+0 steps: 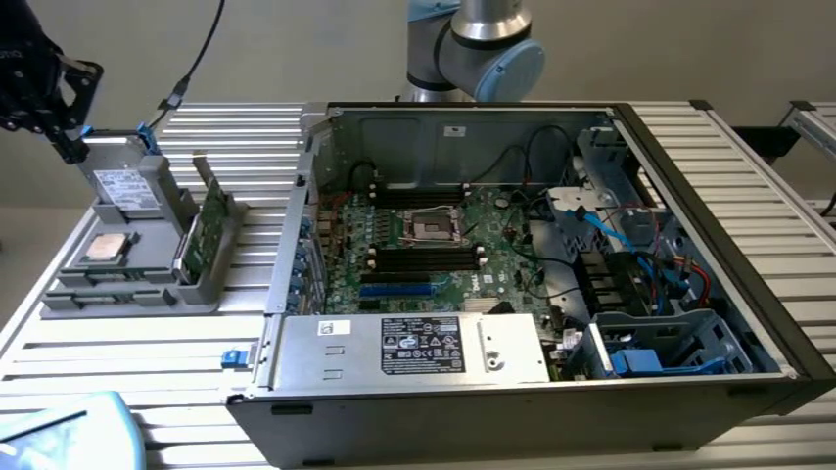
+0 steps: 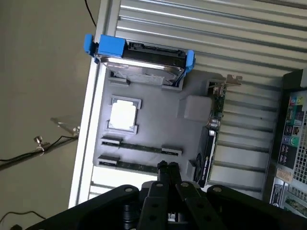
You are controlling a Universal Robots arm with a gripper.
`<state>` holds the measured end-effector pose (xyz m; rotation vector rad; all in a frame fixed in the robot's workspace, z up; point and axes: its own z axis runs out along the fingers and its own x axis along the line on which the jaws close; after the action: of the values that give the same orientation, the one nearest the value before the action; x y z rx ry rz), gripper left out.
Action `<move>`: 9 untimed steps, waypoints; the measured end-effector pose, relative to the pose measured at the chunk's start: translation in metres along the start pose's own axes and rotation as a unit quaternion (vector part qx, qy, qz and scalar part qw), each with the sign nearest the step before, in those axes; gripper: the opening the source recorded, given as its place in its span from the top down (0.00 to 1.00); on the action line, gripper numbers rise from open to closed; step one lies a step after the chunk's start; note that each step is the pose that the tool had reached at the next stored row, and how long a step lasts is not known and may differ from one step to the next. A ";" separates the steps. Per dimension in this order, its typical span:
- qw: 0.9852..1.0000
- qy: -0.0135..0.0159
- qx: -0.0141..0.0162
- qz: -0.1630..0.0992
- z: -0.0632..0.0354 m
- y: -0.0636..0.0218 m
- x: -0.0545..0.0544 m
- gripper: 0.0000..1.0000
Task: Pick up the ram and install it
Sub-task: 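Pick up the ram and move it above insertion slot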
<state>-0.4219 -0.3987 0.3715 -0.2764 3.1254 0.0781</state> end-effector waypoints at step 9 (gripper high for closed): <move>0.997 0.004 -0.001 -0.081 0.0010 -0.0001 0.000 0.89</move>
<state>-0.4219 -0.3987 0.3705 -0.5307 3.0966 0.0783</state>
